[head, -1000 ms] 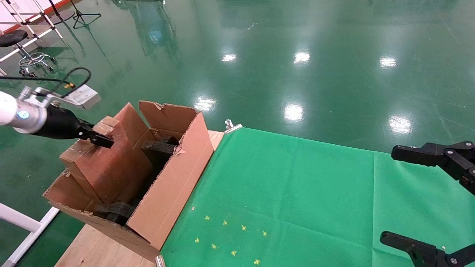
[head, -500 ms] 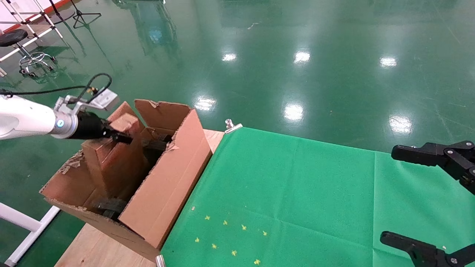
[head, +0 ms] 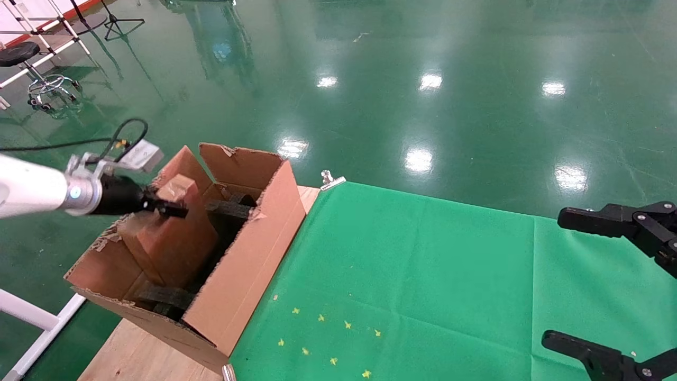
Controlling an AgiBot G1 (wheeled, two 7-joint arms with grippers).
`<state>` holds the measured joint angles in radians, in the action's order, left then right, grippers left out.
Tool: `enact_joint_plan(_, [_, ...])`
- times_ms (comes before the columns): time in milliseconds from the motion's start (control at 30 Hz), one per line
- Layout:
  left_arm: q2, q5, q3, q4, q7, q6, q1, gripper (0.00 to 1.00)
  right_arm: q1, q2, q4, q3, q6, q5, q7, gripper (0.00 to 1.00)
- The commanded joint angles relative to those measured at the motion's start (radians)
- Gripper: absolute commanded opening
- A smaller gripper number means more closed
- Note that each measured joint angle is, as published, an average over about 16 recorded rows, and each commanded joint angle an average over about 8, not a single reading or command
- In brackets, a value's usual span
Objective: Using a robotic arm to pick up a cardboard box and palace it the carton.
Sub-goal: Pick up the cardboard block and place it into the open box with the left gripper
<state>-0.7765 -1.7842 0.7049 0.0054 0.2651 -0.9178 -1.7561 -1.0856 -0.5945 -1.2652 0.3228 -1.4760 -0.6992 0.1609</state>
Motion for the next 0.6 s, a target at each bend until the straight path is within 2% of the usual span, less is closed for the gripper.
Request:
enact_joint_plan(33, [0.01, 0.014, -0.01, 0.01, -0.006, -0.026, 0.014, 0.0, 0.0, 0.0, 0.0, 0.0, 0.0, 0.0, 0.0, 1.0])
enact_joint_plan(200, [0.017, 0.025, -0.018, 0.029, 0.015, -0.019, 0.046, 0.0, 0.0, 0.0, 0.0, 0.0, 0.0, 0.0, 0.0, 1.0])
enact_joint_plan(400, [0.014, 0.003, 0.0, 0.051, 0.101, 0.038, 0.044, 0.0, 0.0, 0.0, 0.0, 0.0, 0.0, 0.0, 0.0, 1.0])
enact_joint_plan(433, [0.012, -0.002, 0.004, 0.053, 0.116, 0.046, 0.041, 0.06, 0.0, 0.0, 0.0, 0.0, 0.0, 0.0, 0.0, 1.0])
enact_joint_plan(600, [0.005, -0.022, 0.018, 0.06, 0.166, 0.062, 0.033, 0.69, 0.0, 0.0, 0.0, 0.0, 0.0, 0.0, 0.0, 1.0])
